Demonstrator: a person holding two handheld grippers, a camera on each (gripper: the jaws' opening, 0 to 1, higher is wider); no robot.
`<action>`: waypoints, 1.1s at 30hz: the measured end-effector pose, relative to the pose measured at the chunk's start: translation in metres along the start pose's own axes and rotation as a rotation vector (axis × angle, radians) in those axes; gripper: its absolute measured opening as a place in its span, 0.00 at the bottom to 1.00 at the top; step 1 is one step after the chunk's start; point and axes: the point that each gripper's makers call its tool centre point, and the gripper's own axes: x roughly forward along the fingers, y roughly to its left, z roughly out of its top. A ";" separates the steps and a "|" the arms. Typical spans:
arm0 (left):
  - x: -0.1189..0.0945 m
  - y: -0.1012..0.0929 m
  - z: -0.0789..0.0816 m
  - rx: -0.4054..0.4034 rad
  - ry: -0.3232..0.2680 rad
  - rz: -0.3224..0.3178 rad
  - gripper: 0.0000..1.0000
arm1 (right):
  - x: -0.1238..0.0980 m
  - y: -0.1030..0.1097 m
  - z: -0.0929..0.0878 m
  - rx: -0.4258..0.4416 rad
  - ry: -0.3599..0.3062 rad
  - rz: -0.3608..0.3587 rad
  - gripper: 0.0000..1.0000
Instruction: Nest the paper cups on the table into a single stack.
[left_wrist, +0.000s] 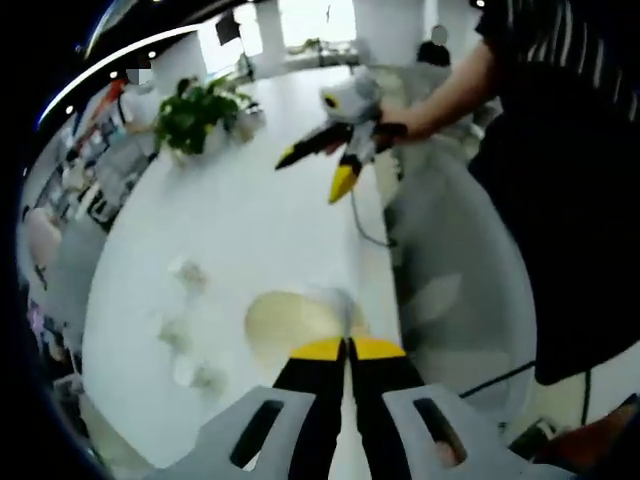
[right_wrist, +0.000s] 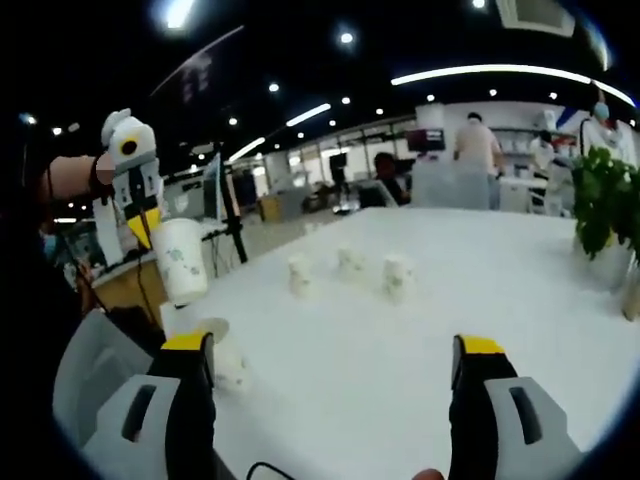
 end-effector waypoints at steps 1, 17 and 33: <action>0.000 0.000 0.001 0.000 -0.003 -0.004 0.00 | 0.000 0.000 0.000 0.003 0.001 -0.002 0.97; 0.037 0.002 -0.017 0.018 0.121 -0.059 0.00 | 0.000 -0.002 -0.007 0.041 0.002 -0.002 0.97; 0.061 0.005 -0.027 0.086 0.193 -0.082 0.00 | -0.009 -0.005 -0.010 0.079 -0.002 -0.010 0.97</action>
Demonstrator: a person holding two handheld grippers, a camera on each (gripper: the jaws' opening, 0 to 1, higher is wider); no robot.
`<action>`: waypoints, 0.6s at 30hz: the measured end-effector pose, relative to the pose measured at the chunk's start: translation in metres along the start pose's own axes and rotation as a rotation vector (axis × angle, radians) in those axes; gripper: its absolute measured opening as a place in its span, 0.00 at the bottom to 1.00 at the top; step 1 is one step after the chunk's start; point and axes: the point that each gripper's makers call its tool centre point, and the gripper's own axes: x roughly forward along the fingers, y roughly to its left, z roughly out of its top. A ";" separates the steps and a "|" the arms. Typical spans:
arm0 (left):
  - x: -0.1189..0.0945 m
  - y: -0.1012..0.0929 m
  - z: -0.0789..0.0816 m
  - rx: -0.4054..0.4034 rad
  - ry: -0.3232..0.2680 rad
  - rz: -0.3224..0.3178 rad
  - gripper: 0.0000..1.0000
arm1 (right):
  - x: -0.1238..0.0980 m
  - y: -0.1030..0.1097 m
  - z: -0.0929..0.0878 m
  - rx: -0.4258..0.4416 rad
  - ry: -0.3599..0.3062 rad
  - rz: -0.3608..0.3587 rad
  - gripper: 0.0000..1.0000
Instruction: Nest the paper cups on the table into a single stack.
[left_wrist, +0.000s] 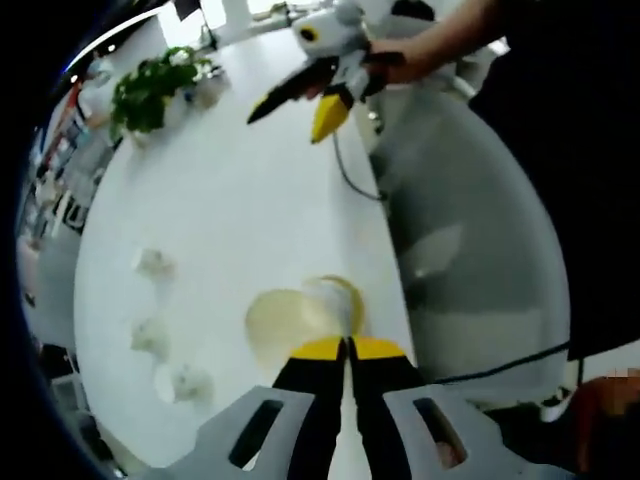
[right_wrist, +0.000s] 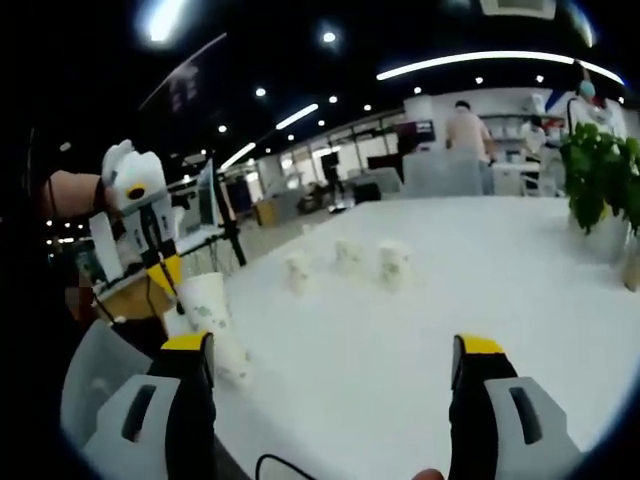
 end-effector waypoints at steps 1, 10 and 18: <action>0.002 -0.001 0.000 0.005 0.003 -0.007 0.00 | 0.000 0.000 0.000 0.001 0.001 -0.001 0.97; 0.014 0.002 -0.007 -0.006 0.050 -0.030 0.00 | -0.002 -0.002 -0.001 0.011 -0.002 -0.006 0.97; 0.020 0.001 -0.007 0.018 0.049 -0.054 0.01 | -0.005 -0.002 -0.005 0.024 -0.004 -0.014 0.97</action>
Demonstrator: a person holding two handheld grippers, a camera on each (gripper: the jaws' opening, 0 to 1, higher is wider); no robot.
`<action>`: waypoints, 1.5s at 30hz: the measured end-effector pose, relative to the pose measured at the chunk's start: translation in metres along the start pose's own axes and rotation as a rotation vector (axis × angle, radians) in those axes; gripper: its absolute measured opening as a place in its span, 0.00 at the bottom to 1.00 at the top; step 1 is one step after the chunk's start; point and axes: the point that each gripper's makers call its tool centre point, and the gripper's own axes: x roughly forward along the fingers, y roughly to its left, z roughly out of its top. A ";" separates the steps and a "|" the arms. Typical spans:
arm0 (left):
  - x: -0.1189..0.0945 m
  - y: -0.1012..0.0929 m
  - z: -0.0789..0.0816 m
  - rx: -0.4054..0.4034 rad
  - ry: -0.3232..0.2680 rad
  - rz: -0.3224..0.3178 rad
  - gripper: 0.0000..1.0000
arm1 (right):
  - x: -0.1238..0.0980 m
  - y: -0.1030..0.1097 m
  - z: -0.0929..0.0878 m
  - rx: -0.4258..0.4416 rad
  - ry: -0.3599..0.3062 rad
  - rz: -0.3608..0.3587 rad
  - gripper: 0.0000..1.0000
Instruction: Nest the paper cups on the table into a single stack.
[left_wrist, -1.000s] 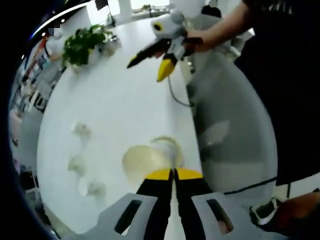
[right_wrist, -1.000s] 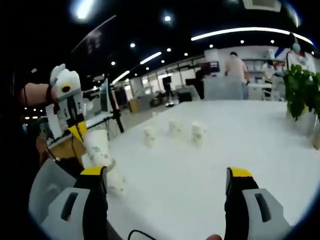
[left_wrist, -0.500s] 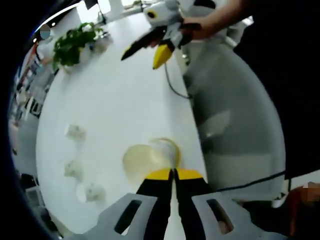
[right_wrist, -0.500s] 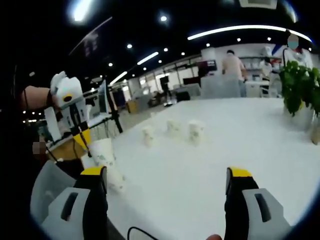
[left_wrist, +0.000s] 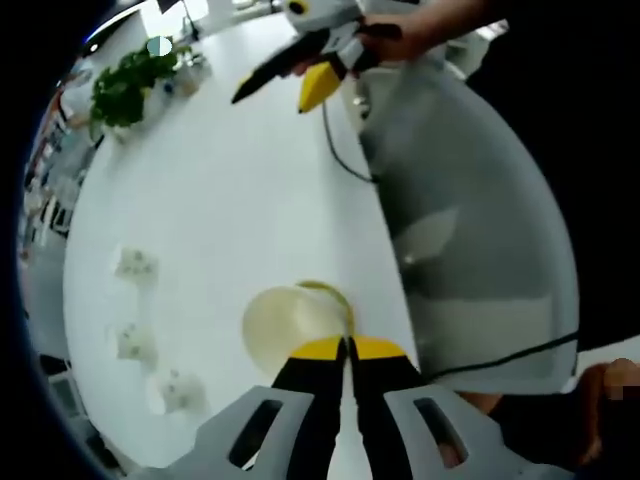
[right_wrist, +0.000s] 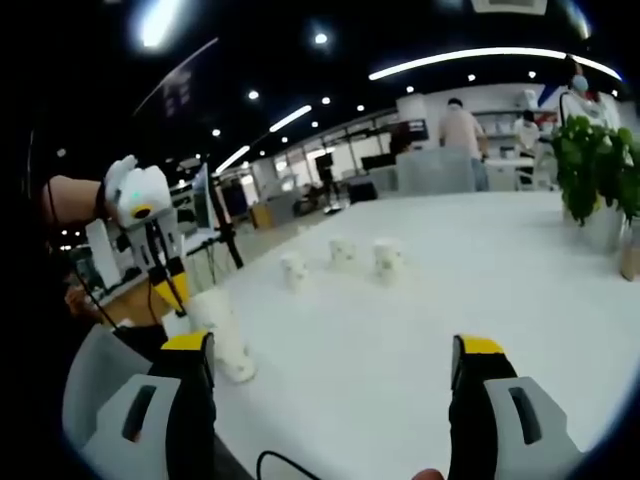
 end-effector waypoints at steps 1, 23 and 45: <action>0.001 0.000 0.000 -0.001 -0.004 -0.004 0.01 | 0.000 0.001 -0.001 0.002 0.002 0.001 0.97; 0.011 -0.009 0.003 -0.054 -0.054 -0.057 0.02 | -0.006 -0.002 0.001 0.033 -0.008 0.002 0.95; 0.007 -0.016 0.005 -0.152 -0.142 -0.065 0.10 | -0.006 0.001 -0.001 0.026 0.005 0.008 0.95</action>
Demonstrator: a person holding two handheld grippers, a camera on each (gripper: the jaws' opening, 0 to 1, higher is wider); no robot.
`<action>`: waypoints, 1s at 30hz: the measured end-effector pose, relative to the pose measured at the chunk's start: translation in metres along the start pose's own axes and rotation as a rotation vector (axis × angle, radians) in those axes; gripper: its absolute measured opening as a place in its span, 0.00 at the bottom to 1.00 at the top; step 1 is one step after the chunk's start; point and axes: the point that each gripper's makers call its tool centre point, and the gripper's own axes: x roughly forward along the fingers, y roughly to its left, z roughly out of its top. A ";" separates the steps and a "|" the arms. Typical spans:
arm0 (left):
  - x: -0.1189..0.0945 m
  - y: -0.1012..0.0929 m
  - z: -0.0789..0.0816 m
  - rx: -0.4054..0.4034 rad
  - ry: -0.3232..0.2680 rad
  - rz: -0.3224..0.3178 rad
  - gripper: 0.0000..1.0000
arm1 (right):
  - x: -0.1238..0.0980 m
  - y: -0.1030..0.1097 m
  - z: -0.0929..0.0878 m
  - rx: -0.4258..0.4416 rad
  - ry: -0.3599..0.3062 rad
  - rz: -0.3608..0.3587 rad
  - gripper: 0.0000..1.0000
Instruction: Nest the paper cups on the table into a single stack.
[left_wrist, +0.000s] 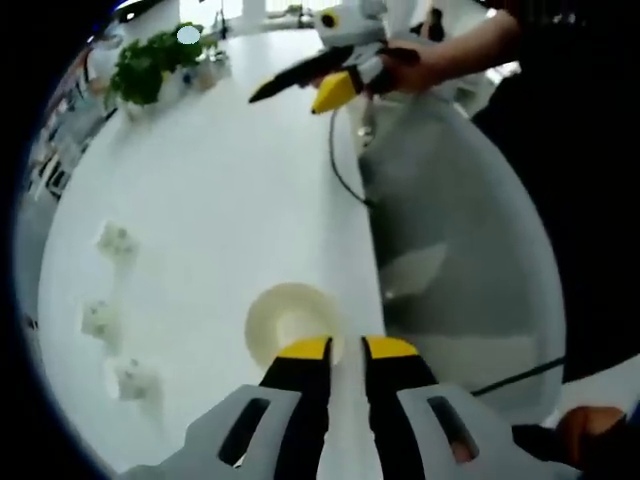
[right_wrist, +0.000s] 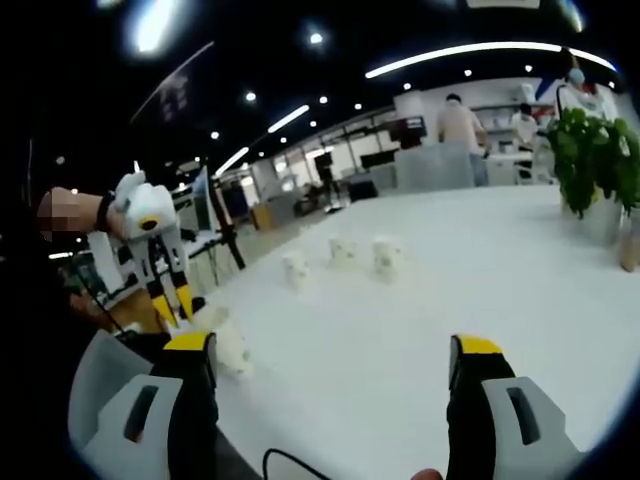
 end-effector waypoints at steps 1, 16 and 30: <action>-0.001 0.000 0.002 -0.008 -0.019 0.000 0.11 | 0.000 0.000 -0.001 0.002 0.003 0.001 0.95; -0.024 0.008 0.042 -0.157 -0.353 0.088 0.12 | 0.006 0.007 0.005 -0.010 0.013 0.017 0.95; -0.044 0.022 0.045 -0.227 -0.523 0.208 0.26 | 0.013 0.013 0.010 -0.030 0.024 0.031 0.95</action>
